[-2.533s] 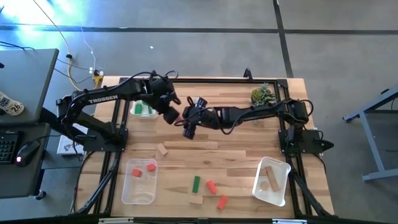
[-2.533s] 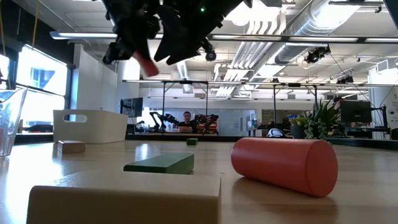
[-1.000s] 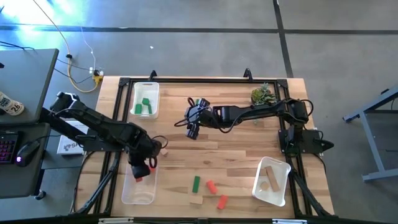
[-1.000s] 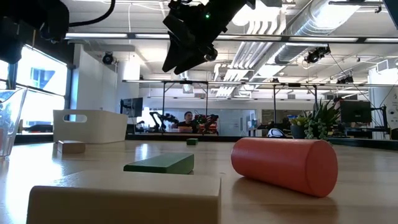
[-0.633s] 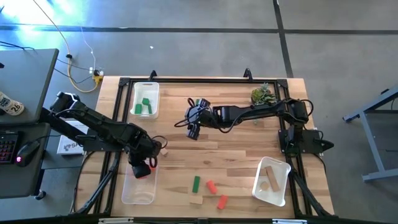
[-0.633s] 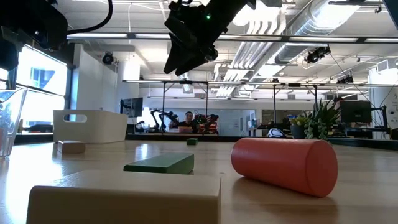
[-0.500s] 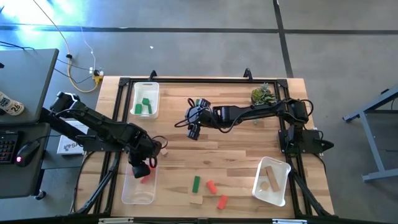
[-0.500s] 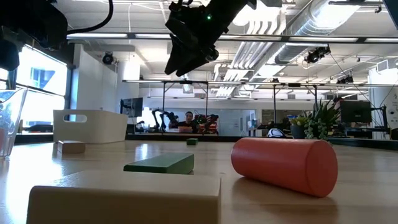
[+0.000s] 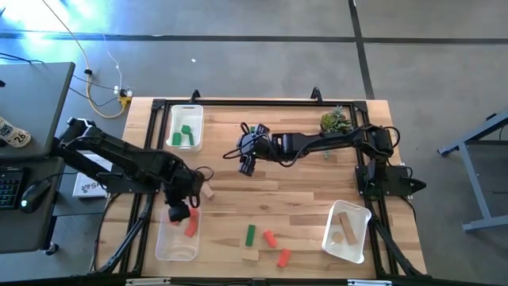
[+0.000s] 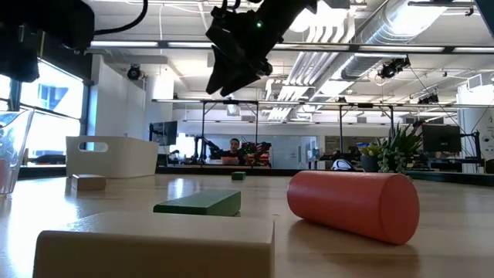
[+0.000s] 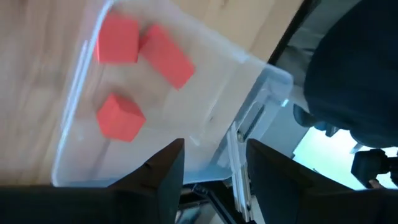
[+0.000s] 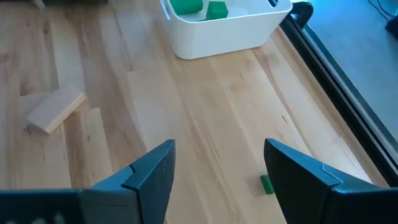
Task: Sort & place blocks by color
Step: Put the brown block into the bottom white bin
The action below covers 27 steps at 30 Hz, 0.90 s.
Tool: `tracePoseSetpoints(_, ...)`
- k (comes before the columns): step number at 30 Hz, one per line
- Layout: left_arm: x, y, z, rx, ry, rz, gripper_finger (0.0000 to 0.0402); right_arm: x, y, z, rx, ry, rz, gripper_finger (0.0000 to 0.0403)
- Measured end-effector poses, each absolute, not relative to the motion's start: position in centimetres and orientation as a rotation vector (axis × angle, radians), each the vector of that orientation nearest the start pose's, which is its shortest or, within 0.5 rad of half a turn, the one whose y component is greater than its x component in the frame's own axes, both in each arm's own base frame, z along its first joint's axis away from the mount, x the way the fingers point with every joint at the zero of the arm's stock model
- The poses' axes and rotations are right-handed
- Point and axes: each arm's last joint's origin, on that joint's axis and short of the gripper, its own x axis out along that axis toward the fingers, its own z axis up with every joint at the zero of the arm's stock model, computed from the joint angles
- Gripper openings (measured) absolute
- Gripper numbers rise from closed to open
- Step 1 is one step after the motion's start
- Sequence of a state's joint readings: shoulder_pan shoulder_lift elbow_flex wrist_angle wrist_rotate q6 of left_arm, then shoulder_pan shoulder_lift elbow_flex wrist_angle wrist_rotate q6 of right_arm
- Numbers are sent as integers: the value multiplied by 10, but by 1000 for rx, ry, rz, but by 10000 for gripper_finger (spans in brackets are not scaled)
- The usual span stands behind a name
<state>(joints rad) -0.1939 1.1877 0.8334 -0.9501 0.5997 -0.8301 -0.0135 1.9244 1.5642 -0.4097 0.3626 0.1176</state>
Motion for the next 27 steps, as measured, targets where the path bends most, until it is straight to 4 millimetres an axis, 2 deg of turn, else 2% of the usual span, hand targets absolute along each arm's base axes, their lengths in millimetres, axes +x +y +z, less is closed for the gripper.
tracePoseSetpoints(5, 191, -45, 257, -814, 1363, -149, 157, 430, -20, 255, 16, 728, -425, 232)
tracePoseSetpoints(12, 197, -25, 284, -470, 1134, -161, 157, 430, -23, 255, 44, 723, -440, 232)
tracePoseSetpoints(19, 200, -11, 286, -96, 1065, -206, 157, 430, -23, 255, 93, 711, -459, 232)
tracePoseSetpoints(27, 203, 4, 283, 288, 1081, -106, 157, 430, -23, 255, 185, 689, -494, 232)
